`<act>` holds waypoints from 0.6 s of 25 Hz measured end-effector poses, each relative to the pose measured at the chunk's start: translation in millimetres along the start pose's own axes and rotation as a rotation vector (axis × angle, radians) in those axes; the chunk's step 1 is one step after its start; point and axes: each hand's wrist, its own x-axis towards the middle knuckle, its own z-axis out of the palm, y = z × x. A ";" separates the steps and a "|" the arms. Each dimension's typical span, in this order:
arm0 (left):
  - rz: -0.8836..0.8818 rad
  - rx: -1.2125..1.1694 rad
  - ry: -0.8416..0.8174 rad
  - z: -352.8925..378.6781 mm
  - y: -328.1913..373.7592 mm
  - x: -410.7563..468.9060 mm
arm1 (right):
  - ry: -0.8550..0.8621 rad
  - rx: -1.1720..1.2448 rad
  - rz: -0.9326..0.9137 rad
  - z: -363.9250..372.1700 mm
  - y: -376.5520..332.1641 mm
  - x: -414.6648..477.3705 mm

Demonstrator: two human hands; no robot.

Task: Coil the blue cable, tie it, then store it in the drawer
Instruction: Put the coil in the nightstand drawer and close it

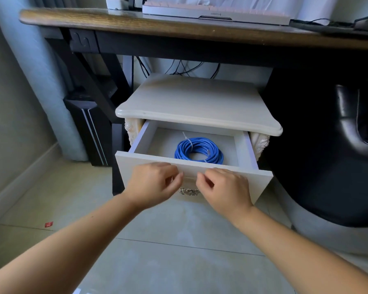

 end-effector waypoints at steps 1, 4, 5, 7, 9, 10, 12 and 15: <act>-0.034 0.003 -0.011 4.4 -4.6 -4.4 | -0.015 -0.020 0.010 5.0 4.9 -5.3; -0.094 0.007 -0.004 15.0 -12.7 -5.5 | -0.063 -0.029 0.053 15.5 10.2 -9.5; -0.093 0.024 -0.013 19.6 -14.3 -4.5 | -0.094 -0.052 0.051 19.2 10.2 -9.5; -0.095 0.069 -0.048 30.7 -18.0 -1.8 | -0.163 -0.127 0.042 28.8 13.2 -8.9; -0.127 0.077 -0.084 40.9 -21.9 0.5 | -0.254 -0.179 0.068 39.2 22.3 -9.1; -0.145 0.085 -0.103 45.0 -23.5 2.0 | -0.300 -0.194 0.090 44.3 27.1 -9.2; -0.167 0.106 -0.151 53.0 -26.9 7.1 | -0.378 -0.227 0.114 53.3 33.7 -7.4; -0.192 0.129 -0.229 62.9 -31.0 19.5 | -0.487 -0.245 0.106 64.7 39.9 -0.5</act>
